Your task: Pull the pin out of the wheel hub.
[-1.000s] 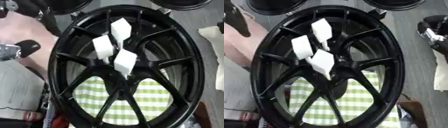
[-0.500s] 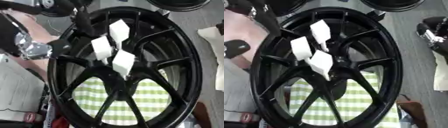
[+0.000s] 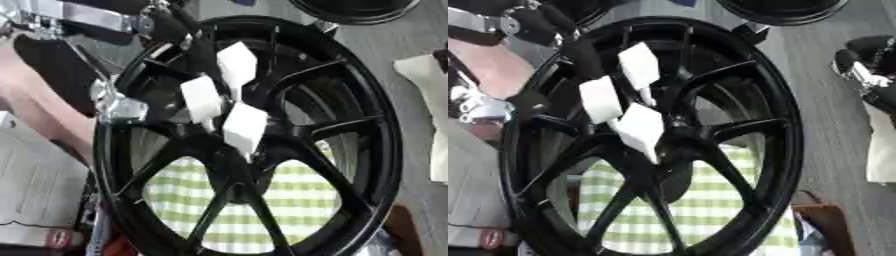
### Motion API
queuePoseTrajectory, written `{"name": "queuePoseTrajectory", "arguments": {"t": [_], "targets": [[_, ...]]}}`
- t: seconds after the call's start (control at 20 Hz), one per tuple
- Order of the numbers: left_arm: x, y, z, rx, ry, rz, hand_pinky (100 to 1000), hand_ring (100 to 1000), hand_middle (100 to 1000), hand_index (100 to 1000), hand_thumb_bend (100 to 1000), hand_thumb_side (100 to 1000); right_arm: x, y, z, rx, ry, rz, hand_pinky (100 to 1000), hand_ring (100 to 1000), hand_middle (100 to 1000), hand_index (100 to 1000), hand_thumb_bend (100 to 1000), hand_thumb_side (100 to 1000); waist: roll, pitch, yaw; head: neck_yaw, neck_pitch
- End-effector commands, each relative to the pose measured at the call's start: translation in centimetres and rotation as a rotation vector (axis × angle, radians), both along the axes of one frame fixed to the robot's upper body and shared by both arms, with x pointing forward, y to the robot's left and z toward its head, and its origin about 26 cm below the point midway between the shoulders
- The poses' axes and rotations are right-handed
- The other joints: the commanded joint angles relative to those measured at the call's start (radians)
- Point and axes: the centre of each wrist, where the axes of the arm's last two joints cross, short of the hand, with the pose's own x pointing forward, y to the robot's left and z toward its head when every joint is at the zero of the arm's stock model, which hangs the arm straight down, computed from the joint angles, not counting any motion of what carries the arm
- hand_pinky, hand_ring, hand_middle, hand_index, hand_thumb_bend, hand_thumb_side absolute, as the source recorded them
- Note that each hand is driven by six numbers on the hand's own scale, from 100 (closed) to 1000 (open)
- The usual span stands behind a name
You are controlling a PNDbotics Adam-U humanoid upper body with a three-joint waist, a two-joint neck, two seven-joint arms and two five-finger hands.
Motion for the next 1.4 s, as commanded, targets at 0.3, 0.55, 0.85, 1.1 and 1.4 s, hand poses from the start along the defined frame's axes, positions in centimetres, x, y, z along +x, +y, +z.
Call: {"name": "queuePoseTrajectory", "arguments": {"t": [0.3,0.55,0.85,1.1,1.4], "targets": [[1.1,0.2,-0.5,0.050,-0.029,0.035,884,801,801,887,100,453,0.0,0.1,1.0,-0.005,-0.027,0.016,908,814,606,667,330,278,-0.001,-0.009,-0.005,0.011,-0.019],[1.8,0.2,-1.4,0.078,-0.018,0.053,889,822,811,879,100,334,0.0,0.1,1.0,-0.001,-0.029,0.016,908,814,605,666,328,280,0.000,-0.005,-0.009,0.012,-0.023],[2.3,0.2,-1.8,0.093,-0.022,0.060,897,835,829,876,100,224,0.0,0.2,0.9,0.003,-0.024,0.019,908,814,605,666,328,282,0.001,-0.001,-0.011,0.014,-0.026],[1.5,0.1,-0.8,0.072,-0.057,0.028,910,842,829,876,100,218,0.0,0.2,0.8,0.006,-0.023,0.020,908,813,604,666,329,282,0.000,0.001,-0.010,0.012,-0.026],[1.4,0.1,-0.5,0.065,-0.065,0.029,904,831,826,877,100,212,0.0,0.2,0.8,0.010,-0.019,0.024,908,812,603,665,328,283,-0.001,0.004,-0.009,0.013,-0.030]]}}
